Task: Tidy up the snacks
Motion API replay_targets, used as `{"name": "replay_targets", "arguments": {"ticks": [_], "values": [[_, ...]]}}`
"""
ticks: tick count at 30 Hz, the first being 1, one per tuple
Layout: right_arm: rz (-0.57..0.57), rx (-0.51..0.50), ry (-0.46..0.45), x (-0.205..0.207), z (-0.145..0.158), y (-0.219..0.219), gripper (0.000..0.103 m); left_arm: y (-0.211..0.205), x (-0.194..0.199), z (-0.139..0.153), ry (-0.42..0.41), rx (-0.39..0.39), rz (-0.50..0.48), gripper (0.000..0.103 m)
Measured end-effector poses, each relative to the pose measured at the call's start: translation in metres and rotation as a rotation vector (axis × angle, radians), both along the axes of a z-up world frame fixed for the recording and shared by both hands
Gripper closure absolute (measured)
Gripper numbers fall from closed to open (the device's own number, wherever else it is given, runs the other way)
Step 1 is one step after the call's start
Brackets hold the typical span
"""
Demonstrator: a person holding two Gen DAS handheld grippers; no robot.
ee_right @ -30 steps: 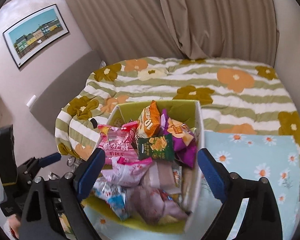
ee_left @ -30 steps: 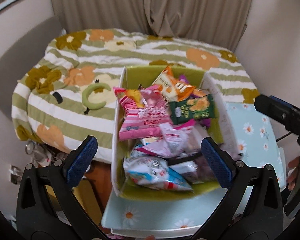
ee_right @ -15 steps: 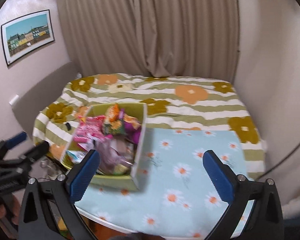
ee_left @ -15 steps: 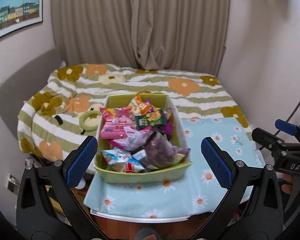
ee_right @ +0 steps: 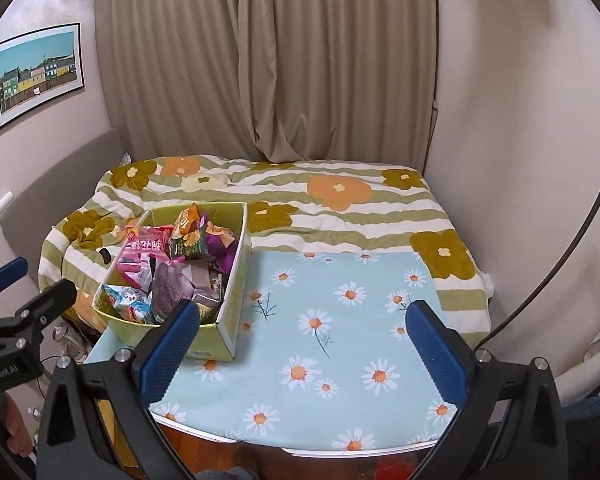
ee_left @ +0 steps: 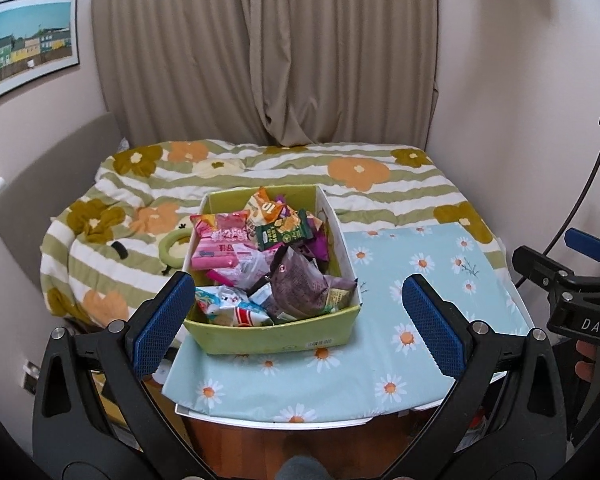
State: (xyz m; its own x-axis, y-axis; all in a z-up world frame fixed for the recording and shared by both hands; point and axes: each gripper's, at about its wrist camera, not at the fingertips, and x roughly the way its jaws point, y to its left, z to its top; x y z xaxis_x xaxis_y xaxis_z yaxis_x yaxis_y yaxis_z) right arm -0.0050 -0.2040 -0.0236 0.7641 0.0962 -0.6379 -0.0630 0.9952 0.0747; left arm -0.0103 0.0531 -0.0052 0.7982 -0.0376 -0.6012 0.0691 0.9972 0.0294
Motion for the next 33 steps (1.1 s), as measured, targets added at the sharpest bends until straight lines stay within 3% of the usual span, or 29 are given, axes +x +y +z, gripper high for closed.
{"name": "replay_targets", "arguments": {"ticks": [33], "values": [[0.000, -0.002, -0.003, -0.0014, 0.0007, -0.0035, 0.001, -0.0047, -0.0032, 0.0001, -0.002, 0.001, -0.003, 0.000]]}}
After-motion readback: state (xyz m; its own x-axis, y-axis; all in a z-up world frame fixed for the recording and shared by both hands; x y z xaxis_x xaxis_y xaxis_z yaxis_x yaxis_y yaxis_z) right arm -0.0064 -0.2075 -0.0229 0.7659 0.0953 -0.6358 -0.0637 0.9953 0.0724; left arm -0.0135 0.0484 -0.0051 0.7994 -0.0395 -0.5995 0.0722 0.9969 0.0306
